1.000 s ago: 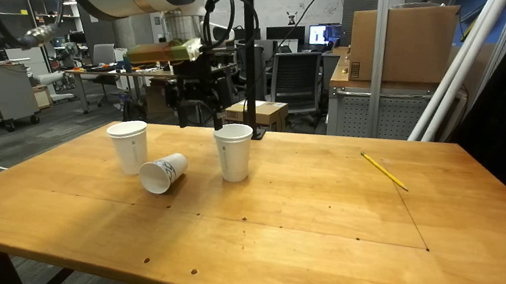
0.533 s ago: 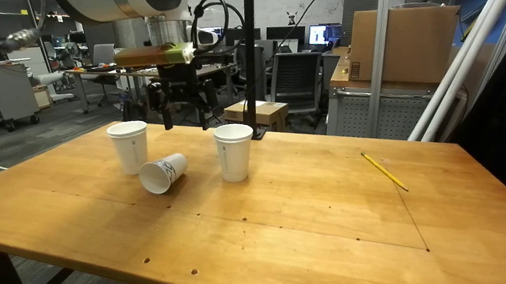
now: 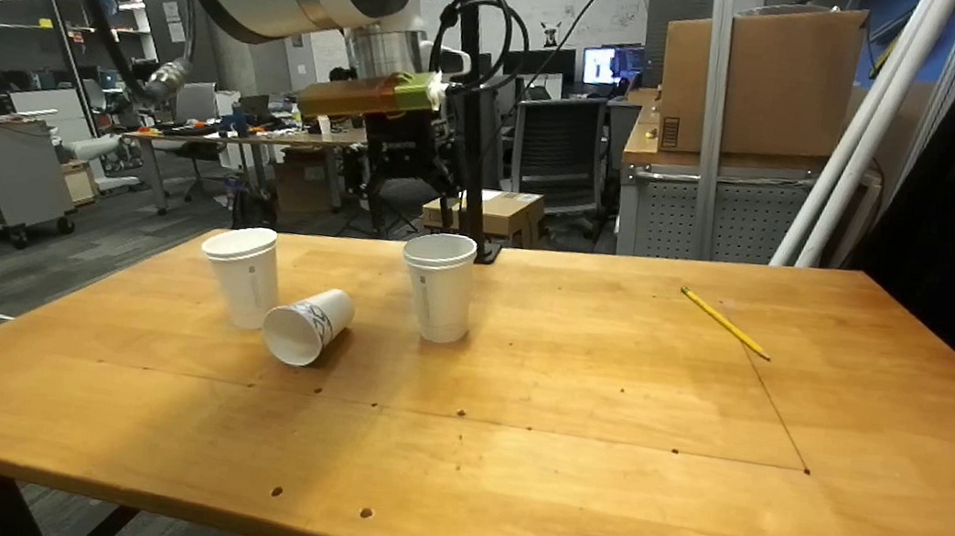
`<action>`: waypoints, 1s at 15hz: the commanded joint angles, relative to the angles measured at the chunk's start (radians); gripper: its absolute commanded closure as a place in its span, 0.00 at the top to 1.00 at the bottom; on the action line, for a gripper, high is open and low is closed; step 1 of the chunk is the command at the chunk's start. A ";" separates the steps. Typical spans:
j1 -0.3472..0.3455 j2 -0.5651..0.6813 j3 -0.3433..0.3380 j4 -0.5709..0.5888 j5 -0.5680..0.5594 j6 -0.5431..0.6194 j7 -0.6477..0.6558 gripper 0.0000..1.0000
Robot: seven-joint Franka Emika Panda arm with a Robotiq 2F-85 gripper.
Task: Put the right cup in the left cup
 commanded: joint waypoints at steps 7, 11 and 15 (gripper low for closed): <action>0.031 0.018 0.018 0.000 0.000 -0.041 0.087 1.00; 0.037 0.009 0.019 -0.051 0.012 -0.047 0.110 1.00; 0.028 0.003 0.014 -0.110 0.030 -0.030 0.108 1.00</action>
